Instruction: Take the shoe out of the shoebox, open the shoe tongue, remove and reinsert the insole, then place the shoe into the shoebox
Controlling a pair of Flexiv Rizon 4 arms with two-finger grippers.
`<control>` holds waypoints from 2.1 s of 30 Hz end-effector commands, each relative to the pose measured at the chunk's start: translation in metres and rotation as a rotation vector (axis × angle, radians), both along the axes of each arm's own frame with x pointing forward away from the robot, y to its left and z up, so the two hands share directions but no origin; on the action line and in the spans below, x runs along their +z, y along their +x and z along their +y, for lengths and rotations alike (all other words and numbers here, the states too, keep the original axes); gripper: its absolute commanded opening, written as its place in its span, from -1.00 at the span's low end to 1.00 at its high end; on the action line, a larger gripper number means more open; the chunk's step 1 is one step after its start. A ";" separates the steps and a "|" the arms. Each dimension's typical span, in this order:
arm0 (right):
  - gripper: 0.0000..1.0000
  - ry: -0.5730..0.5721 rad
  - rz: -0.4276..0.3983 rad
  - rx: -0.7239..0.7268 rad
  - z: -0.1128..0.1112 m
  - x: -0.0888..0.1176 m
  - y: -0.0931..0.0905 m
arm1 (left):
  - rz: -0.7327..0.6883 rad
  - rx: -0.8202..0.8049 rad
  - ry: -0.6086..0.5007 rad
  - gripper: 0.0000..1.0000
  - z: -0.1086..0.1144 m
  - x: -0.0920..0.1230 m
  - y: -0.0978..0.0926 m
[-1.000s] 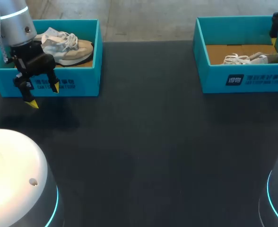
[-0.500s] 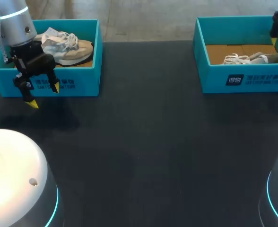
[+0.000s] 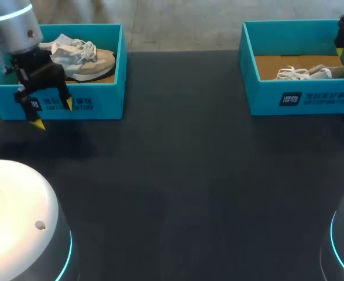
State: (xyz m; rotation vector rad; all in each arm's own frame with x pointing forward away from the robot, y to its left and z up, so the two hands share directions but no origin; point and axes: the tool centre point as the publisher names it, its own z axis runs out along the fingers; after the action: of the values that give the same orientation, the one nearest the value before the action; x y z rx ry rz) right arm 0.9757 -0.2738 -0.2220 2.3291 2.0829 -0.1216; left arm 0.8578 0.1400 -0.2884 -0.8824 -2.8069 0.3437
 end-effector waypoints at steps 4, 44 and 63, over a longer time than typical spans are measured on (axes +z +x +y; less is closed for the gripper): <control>1.00 -0.001 -0.003 0.000 0.000 0.000 -0.001 | -0.028 -0.233 -0.044 1.00 0.032 0.039 0.040; 1.00 -0.001 -0.003 0.000 0.000 0.000 -0.001 | -0.249 -0.744 -0.015 1.00 0.147 0.045 0.292; 1.00 -0.001 -0.003 0.000 0.000 0.000 -0.001 | -0.231 -0.860 0.037 1.00 0.155 0.003 0.343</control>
State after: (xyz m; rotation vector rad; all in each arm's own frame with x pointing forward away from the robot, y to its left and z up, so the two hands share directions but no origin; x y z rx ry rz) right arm 0.9758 -0.2737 -0.2220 2.3287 2.0831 -0.1217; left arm 1.1806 0.2922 -0.2746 -2.0853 -2.3091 0.0082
